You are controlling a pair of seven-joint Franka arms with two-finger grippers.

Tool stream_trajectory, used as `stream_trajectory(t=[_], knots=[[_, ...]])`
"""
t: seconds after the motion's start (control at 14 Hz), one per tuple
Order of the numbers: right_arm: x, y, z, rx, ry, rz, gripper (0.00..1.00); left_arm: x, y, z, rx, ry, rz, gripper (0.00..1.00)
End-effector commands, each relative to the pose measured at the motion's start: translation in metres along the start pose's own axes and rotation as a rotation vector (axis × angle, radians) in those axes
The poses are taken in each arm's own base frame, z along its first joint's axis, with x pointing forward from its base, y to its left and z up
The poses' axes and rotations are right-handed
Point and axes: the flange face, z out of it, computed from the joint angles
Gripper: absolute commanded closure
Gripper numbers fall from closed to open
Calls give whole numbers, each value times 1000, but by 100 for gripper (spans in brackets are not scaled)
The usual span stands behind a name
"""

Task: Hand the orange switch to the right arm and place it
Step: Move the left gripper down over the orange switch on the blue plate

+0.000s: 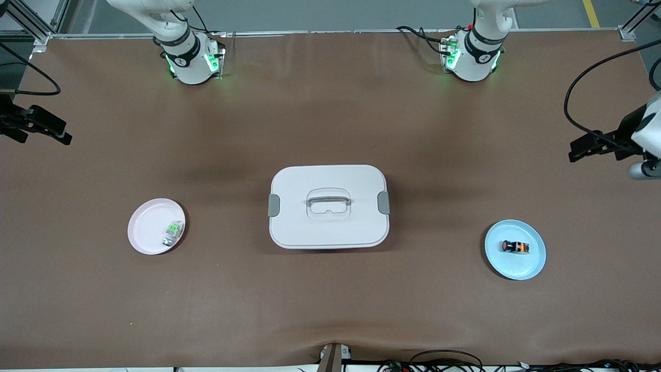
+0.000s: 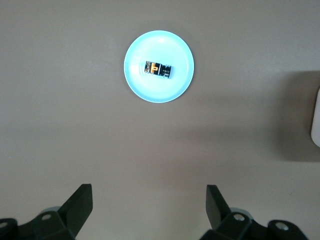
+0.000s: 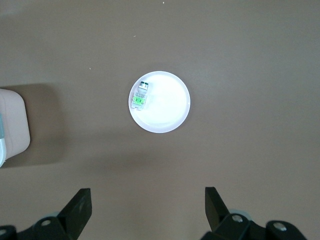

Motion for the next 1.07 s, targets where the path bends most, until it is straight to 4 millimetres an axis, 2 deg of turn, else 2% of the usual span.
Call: stream_trajectory(t=[0.0,0.64,1.0], knots=[[-4,-6,-4,-5,9,2,0,19,0,24,-3,-6,25,0],[-4,1,-5,-7,15,13,0,67,-5,98,-9,56,116,0],[-3,0,-5,-7,17,11,0,77,-3,179,-13,84,120,0]])
